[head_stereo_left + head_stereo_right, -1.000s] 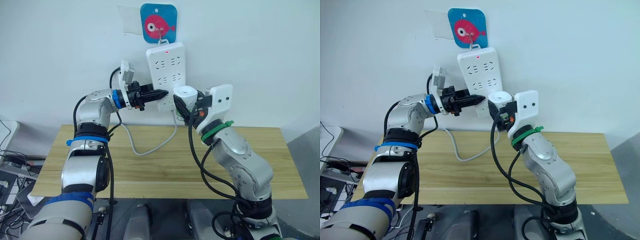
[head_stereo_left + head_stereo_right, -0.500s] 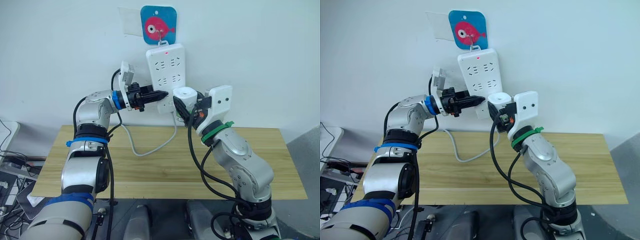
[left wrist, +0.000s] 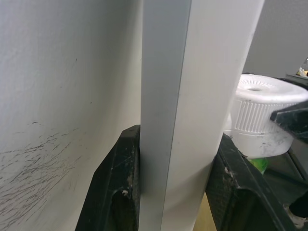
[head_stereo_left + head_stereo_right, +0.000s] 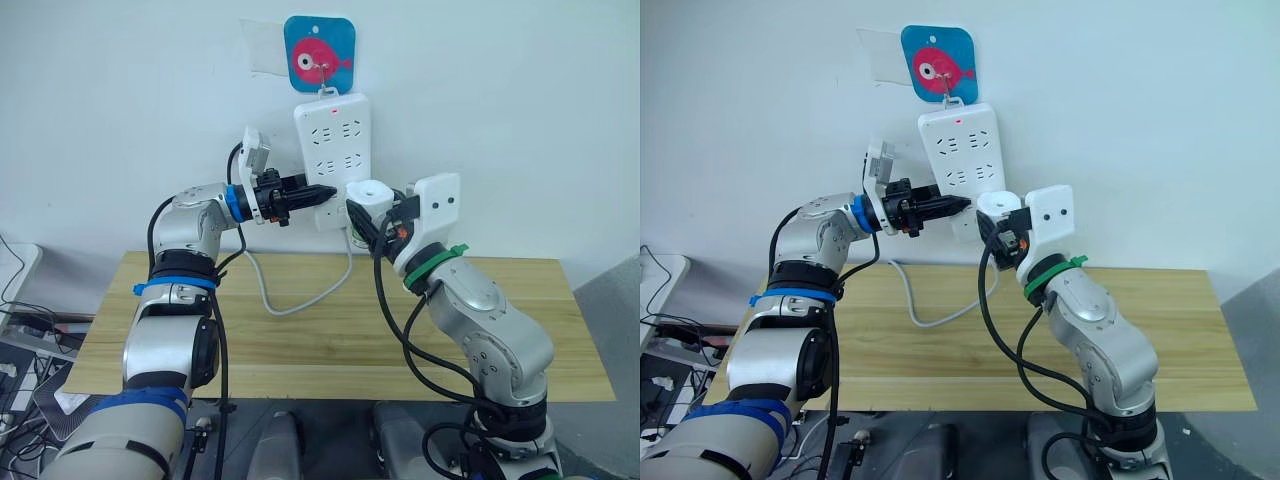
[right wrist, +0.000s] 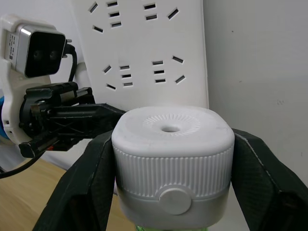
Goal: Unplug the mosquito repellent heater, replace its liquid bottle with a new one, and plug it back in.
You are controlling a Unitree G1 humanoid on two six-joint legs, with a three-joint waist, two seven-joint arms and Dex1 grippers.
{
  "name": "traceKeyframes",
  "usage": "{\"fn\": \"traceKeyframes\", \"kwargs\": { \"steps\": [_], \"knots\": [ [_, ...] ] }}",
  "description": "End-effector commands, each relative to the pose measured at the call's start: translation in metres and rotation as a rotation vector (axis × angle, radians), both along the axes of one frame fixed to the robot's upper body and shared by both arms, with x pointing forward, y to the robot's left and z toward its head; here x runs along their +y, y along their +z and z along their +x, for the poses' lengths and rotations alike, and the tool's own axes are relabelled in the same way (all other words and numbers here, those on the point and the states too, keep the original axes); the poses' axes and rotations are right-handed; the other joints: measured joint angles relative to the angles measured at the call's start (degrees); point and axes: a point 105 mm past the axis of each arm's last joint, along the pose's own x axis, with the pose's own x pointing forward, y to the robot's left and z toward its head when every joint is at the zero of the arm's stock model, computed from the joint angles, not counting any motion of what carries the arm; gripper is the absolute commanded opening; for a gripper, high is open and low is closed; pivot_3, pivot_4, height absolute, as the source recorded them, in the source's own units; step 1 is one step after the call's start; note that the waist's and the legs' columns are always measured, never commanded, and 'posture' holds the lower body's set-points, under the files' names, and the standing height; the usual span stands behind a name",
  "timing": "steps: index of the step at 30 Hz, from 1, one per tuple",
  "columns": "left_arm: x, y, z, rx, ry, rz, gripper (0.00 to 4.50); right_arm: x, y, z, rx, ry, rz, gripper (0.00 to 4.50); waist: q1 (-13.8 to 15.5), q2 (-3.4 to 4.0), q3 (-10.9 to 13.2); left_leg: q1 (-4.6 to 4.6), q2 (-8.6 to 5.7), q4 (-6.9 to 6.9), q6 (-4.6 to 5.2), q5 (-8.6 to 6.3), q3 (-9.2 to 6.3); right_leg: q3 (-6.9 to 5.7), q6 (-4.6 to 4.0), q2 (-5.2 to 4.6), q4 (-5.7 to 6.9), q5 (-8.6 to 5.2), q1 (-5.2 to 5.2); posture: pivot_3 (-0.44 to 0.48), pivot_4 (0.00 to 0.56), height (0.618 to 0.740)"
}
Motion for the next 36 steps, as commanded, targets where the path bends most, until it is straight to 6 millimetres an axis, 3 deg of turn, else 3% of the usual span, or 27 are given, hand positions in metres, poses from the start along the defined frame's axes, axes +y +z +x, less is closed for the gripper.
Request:
{"fn": "traceKeyframes", "kwargs": {
  "steps": [1,24,34,36],
  "knots": [
    [-0.021,0.023,-0.012,-0.066,-0.129,-0.064,1.52,0.007,-0.043,0.007,0.188,0.027,-0.084,2.92,0.0,0.0,0.0,0.0,0.0,0.0,0.0,0.0,0.0,0.0,0.0,0.0,-0.01,0.0,0.0,-0.034,0.194,0.74],
    [-0.027,0.032,-0.02,-0.007,-0.19,-0.122,1.52,0.025,-0.034,0.024,0.133,0.017,-0.103,2.92,-0.8,0.0,-0.1,0.14,0.05,0.0,0.02,0.02,0.01,0.06,-0.09,0.1,0.16,0.05,0.02,-0.027,0.189,0.74],
    [-0.023,0.026,-0.016,-0.027,-0.155,-0.085,1.52,0.022,-0.03,0.023,0.108,0.023,-0.104,2.92,-1.0,0.0,-0.1,0.27,0.08,0.0,0.05,0.07,0.01,0.09,-0.13,0.15,0.24,0.09,0.09,-0.028,0.188,0.74],
    [-0.023,0.027,-0.015,-0.029,-0.149,-0.088,1.52,0.018,-0.027,0.02,0.105,0.024,-0.095,3.67,-0.8,-0.01,-0.1,0.27,0.08,0.0,0.04,0.07,0.01,0.08,-0.13,0.15,0.24,0.09,0.09,-0.029,0.187,0.74]
  ]
}}
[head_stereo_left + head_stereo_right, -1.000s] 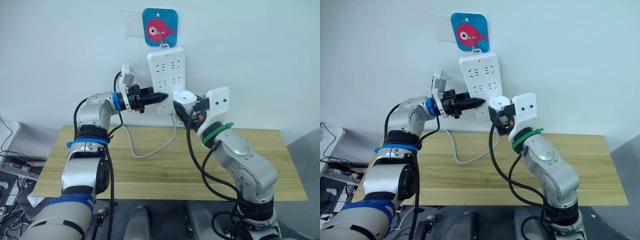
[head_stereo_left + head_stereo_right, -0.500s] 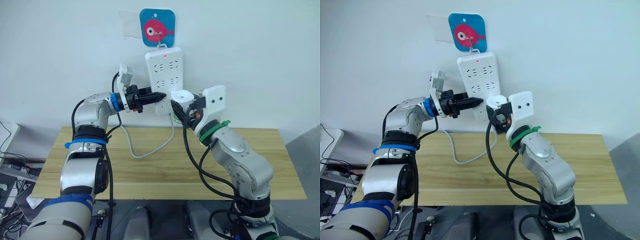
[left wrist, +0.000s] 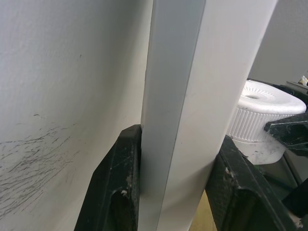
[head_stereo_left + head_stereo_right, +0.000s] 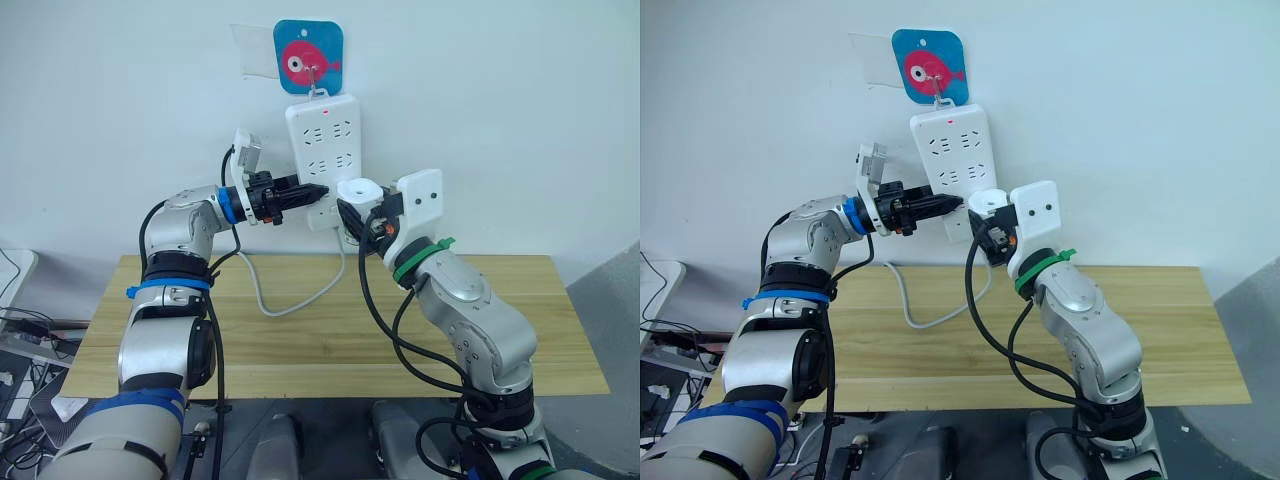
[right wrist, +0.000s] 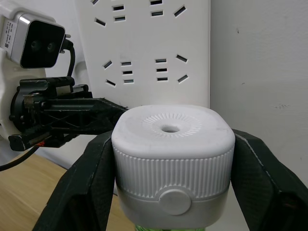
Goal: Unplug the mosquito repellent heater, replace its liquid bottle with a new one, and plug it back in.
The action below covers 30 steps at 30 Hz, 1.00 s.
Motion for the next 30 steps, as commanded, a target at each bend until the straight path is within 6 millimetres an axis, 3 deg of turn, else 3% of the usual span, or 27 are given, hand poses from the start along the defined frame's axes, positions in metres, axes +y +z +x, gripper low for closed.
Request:
{"fn": "traceKeyframes", "kwargs": {
  "steps": [1,3,11,14,19,27,30],
  "knots": [
    [-0.032,0.029,-0.016,-0.095,-0.18,-0.082,1.52,0.004,-0.026,0.008,0.117,0.006,-0.061,3.96,0.6,-0.02,0.0,0.0,-0.01,-0.02,0.0,0.0,-0.01,-0.03,0.0,0.0,-0.01,0.0,0.03,-0.03,0.187,0.74],
    [-0.031,0.029,-0.015,-0.097,-0.173,-0.081,1.52,-0.003,-0.022,0.003,0.113,0.003,-0.058,4.47,1.1,-0.02,0.0,-0.17,0.0,-0.02,0.0,0.0,-0.1,-0.13,-0.01,-0.01,-0.17,-0.01,-0.04,-0.034,0.187,0.74],
    [-0.031,0.026,-0.014,-0.102,-0.165,-0.073,1.52,-0.024,-0.015,-0.017,0.108,-0.002,-0.073,4.47,1.6,-0.02,0.0,-0.48,-0.1,-0.13,-0.02,-0.01,-0.26,-0.38,-0.06,-0.19,-0.55,-0.06,-0.1,-0.049,0.184,0.74],
    [-0.028,0.025,-0.012,-0.106,-0.153,-0.061,1.52,-0.043,-0.008,-0.029,0.098,0.005,-0.121,4.47,1.6,-0.01,0.0,-0.5,-0.1,-0.13,-0.01,-0.01,-0.36,-0.5,-0.06,-0.19,-0.56,-0.08,-0.08,-0.053,0.182,0.74],
    [-0.022,0.02,-0.011,-0.109,-0.146,-0.028,1.52,-0.055,-0.001,-0.05,0.107,0.082,-0.148,4.47,1.5,-0.01,0.0,-0.54,-0.1,-0.14,-0.01,-0.01,-0.57,-0.77,-0.2,-0.18,-0.51,-0.16,-0.06,-0.058,0.177,0.74],
    [-0.011,0.016,-0.004,-0.125,-0.105,0.018,1.52,-0.064,0.004,-0.064,0.124,0.184,-0.194,4.47,1.5,-0.01,0.0,-0.53,-0.1,-0.14,-0.01,-0.01,-0.71,-0.94,-0.27,-0.16,-0.49,-0.2,0.02,-0.056,0.165,0.74],
    [-0.005,0.012,-0.001,-0.125,-0.081,0.039,2.3,-0.061,0.005,-0.067,0.121,0.233,-0.188,4.5,1.4,-0.02,0.0,-0.53,-0.1,-0.14,-0.01,-0.01,-0.71,-0.94,-0.27,-0.16,-0.49,-0.2,0.02,-0.048,0.16,0.74]
  ]
}}
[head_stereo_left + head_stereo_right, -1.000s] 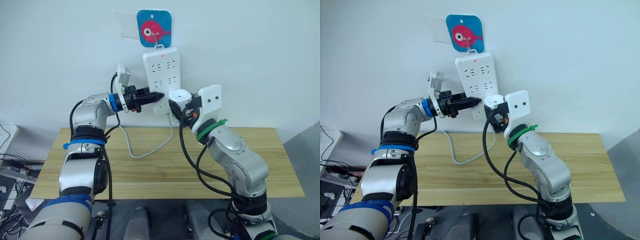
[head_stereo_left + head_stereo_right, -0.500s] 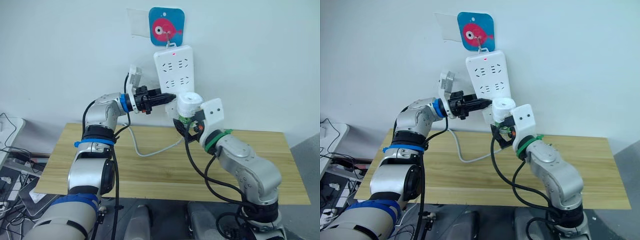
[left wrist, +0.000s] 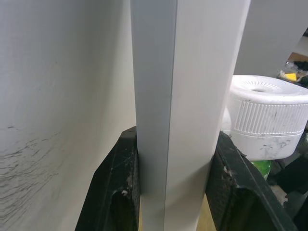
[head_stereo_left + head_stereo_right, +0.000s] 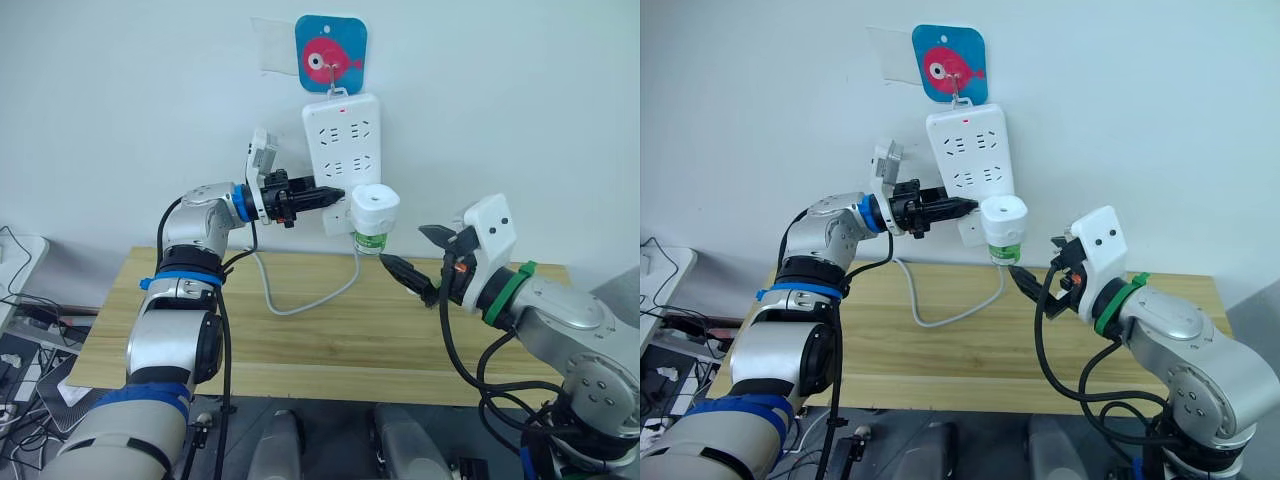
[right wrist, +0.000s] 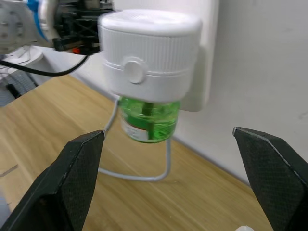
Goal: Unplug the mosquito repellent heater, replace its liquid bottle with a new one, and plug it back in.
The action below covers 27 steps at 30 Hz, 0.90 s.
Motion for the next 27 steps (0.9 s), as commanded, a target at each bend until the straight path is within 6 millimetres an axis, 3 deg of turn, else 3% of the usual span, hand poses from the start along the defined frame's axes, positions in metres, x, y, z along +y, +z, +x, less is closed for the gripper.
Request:
{"fn": "traceKeyframes", "kwargs": {
  "steps": [1,7,9,12,16,23,27],
  "knots": [
    [0.012,0.005,0.002,-0.049,0.027,0.036,2.57,0.004,0.012,-0.009,-0.059,0.072,0.011,4.5,-0.1,0.0,0.0,0.0,0.0,0.0,0.0,0.0,0.0,0.0,0.0,0.0,0.01,0.0,0.0,-0.048,0.16,0.74],
    [0.047,-0.004,-0.002,-0.064,0.1,0.111,4.4,0.005,0.013,-0.007,-0.067,0.129,-0.002,4.5,-0.3,0.02,0.0,0.01,0.02,0.0,0.0,0.0,-0.02,-0.01,-0.01,0.02,0.03,0.0,0.0,-0.016,0.155,0.74],
    [0.06,-0.008,-0.008,-0.077,0.121,0.142,4.45,0.009,0.013,-0.006,-0.067,0.161,0.008,4.5,-0.3,0.03,0.0,0.03,0.02,-0.01,0.0,0.0,-0.01,0.0,-0.01,0.02,0.04,-0.01,0.0,0.001,0.155,0.74],
    [0.074,-0.009,-0.022,-0.116,0.153,0.153,4.5,0.014,0.011,-0.002,-0.068,0.191,0.019,3.96,0.0,0.03,0.0,0.03,0.05,-0.02,-0.01,0.01,-0.04,-0.02,-0.05,0.02,0.07,-0.03,0.0,0.031,0.157,0.74],
    [0.072,-0.005,-0.05,-0.204,0.155,0.146,4.5,0.021,0.005,0.004,-0.075,0.207,0.022,2.43,0.9,0.02,0.0,0.02,0.06,0.0,-0.03,0.02,-0.08,-0.03,-0.07,-0.07,0.05,-0.04,0.02,0.075,0.152,0.74],
    [0.048,-0.003,-0.093,-0.288,0.133,0.128,4.5,0.037,-0.001,0.016,-0.131,0.211,0.012,0.08,2.5,0.02,0.0,0.03,0.06,-0.02,-0.04,0.02,-0.08,-0.06,-0.1,-0.09,0.03,-0.06,0.02,0.111,0.16,0.74],
    [0.036,-0.006,-0.101,-0.287,0.136,0.108,4.5,0.041,-0.002,0.024,-0.168,0.185,-0.002,0.03,3.0,0.01,0.0,0.04,0.05,-0.04,-0.03,0.01,-0.06,-0.06,-0.12,-0.07,0.0,-0.07,0.02,0.12,0.163,0.74]
  ]
}}
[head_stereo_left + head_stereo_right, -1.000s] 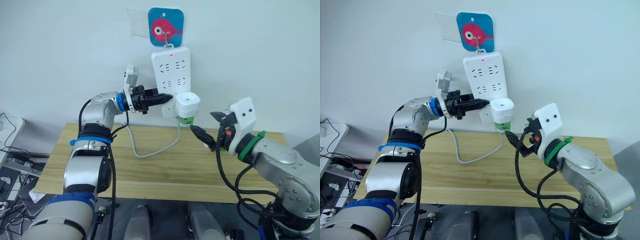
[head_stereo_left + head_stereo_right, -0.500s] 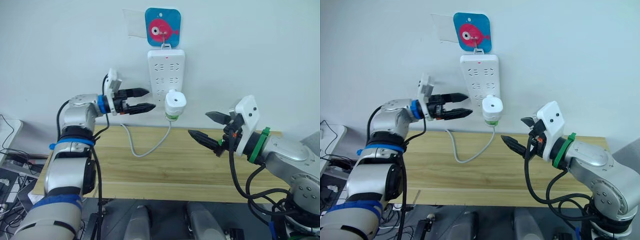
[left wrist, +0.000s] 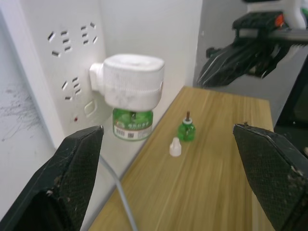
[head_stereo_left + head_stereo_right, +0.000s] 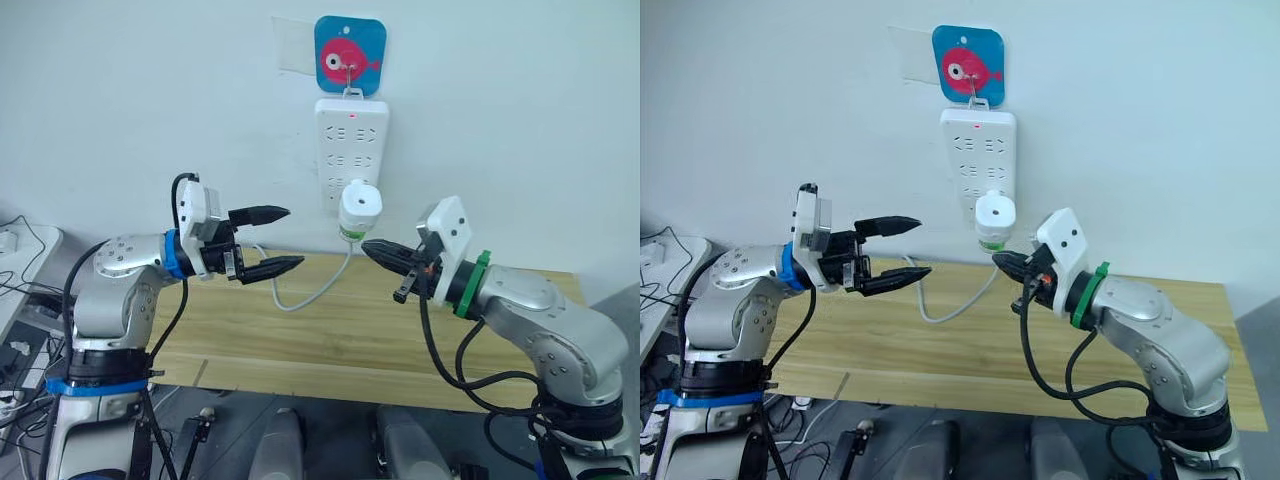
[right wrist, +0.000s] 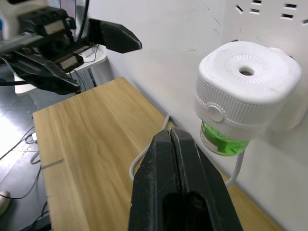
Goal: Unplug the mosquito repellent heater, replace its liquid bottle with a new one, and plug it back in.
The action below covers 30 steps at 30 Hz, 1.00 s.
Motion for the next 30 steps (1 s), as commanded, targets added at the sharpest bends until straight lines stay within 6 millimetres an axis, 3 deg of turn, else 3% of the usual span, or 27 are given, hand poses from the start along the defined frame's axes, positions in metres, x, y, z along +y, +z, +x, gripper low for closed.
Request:
{"fn": "traceKeyframes", "kwargs": {
  "steps": [1,30],
  "knots": [
    [-0.009,0.006,-0.01,-0.037,-0.012,-0.025,4.5,0.004,0.012,0.004,-0.091,-0.014,0.001,0.03,0.1,0.0,0.0,0.0,-0.01,-0.02,0.0,0.0,0.01,0.0,-0.01,0.0,0.0,-0.01,0.0,0.116,0.164,0.74],
    [-0.014,0.005,-0.007,-0.024,-0.005,-0.049,4.5,0.006,0.009,0.021,-0.128,-0.087,-0.028,0.03,0.1,0.0,0.0,0.02,0.0,-0.02,0.0,0.0,-0.01,-0.03,-0.06,0.02,0.02,-0.04,0.0,0.105,0.176,0.74]
  ]
}}
